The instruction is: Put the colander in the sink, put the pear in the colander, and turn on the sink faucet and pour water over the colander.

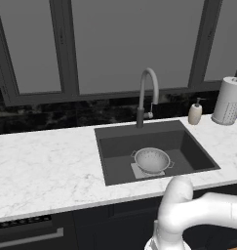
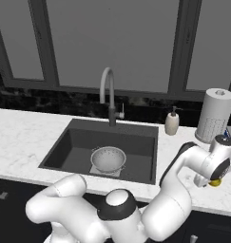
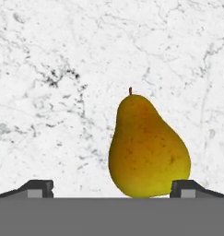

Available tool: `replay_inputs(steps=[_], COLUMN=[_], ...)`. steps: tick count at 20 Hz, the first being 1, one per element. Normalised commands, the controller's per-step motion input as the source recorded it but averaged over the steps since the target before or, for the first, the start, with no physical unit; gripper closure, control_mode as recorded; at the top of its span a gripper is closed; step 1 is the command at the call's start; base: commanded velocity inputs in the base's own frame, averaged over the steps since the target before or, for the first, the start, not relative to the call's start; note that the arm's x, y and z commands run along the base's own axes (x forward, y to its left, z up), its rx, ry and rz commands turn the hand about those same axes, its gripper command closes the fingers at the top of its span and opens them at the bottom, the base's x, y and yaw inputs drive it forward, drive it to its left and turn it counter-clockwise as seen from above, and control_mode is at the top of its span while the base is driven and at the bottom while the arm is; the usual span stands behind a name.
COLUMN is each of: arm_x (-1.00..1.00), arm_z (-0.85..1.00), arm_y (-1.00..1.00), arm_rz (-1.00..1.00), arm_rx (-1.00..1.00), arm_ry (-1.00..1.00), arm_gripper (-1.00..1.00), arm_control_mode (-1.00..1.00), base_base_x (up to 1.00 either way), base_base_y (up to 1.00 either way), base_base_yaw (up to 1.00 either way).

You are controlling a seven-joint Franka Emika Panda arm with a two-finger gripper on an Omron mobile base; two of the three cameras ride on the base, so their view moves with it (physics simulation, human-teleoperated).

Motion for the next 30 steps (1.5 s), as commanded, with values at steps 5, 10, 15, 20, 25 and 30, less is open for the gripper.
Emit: replay_inputs(steps=[5, 10, 15, 20, 25, 30], arm_x=[0.32, 0.17, 0.01, 0.10, 0.18, 0.17], arm_z=[-0.08, -0.33, -0.55, -0.63, -0.61, -0.68], arm_y=[-0.16, -0.11, -0.01, 0.00, 0.01, 0.05], arm_rz=[0.00, 0.01, 0.05, 0.09, 0.11, 0.11], arm_rx=[0.00, 0.00, 0.00, 0.00, 0.00, 0.00], arm_ry=[0.00, 0.00, 0.00, 0.00, 0.00, 0.00], arm_gripper=[-1.00, -1.00, -1.00, -1.00, -1.00, 1.00], arm_control_mode=[-1.00, -1.00, -1.00, -1.00, -1.00, -1.00], base_base_x=[0.00, 0.00, 0.00, 0.00, 0.00, 0.00], base_base_y=[0.00, 0.00, 0.00, 0.00, 0.00, 0.00], base_base_yaw=[0.00, 0.00, 0.00, 0.00, 0.00, 0.00])
